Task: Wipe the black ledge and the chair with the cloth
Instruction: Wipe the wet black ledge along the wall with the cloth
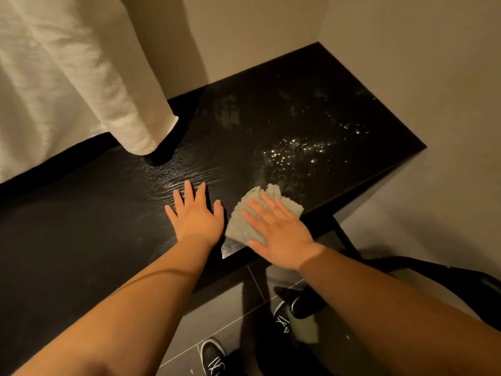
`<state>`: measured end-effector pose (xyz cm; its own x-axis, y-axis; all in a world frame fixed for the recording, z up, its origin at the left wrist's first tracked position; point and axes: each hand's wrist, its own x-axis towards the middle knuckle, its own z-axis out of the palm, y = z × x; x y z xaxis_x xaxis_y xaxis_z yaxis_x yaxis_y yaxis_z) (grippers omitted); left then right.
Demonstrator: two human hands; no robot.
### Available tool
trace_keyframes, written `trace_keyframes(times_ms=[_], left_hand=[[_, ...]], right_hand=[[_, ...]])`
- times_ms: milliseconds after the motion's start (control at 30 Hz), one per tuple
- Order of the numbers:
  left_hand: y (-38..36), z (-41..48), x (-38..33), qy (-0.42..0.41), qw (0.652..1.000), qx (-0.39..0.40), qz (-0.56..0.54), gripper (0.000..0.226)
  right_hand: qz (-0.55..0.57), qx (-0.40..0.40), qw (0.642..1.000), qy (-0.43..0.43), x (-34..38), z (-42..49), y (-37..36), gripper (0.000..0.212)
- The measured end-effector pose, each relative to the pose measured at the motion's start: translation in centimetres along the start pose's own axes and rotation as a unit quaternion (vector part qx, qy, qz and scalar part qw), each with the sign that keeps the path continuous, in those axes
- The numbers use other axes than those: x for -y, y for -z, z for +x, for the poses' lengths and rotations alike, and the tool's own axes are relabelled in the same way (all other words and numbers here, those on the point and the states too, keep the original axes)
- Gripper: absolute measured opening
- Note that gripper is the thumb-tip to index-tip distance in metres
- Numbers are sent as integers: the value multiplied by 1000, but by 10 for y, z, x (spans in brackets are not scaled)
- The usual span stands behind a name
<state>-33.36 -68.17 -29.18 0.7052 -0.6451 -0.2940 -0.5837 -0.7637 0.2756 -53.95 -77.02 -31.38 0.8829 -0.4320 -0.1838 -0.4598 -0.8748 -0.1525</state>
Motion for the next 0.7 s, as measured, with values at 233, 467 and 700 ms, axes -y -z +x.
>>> trace_keyframes(times_ms=[233, 467, 700], left_hand=[[-17, 6, -16, 24, 998, -36, 44, 71], [-21, 8, -17, 25, 997, -61, 48, 69], [-22, 10, -15, 23, 996, -74, 39, 69]], right_hand=[[22, -22, 979, -203, -66, 7, 17, 74], [14, -38, 999, -9, -20, 9, 0, 69], [-10, 7, 982, -190, -104, 19, 25, 76]])
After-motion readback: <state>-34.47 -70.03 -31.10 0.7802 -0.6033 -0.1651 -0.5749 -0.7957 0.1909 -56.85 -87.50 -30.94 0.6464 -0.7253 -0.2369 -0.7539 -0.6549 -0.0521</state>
